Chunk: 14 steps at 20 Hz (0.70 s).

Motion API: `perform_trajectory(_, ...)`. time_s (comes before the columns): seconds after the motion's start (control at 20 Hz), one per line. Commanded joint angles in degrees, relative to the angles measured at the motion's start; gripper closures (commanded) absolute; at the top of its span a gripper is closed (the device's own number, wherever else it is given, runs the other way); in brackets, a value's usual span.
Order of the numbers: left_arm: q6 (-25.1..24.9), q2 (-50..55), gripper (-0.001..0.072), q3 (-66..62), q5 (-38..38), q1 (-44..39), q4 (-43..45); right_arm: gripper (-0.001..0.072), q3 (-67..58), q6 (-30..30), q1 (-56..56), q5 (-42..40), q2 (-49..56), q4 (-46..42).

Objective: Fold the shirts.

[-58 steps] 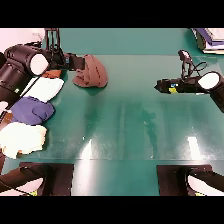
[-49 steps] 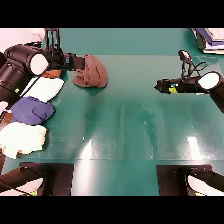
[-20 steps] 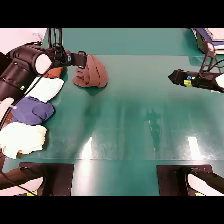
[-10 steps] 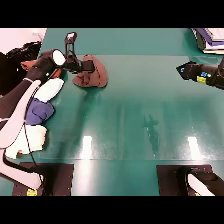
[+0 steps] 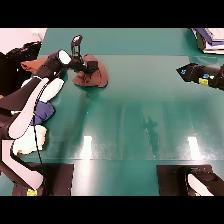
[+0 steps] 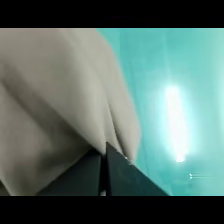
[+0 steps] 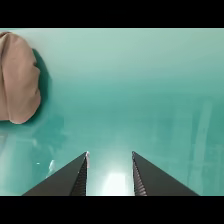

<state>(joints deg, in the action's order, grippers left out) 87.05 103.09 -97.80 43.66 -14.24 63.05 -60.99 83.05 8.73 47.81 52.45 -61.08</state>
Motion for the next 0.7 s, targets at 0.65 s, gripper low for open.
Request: perform_trajectory(0.65,-39.17,-17.07,0.0682,0.61,23.15,-25.83,-1.97,0.0403,-22.14,-2.10,-0.02,5.20,-0.13,-0.07)
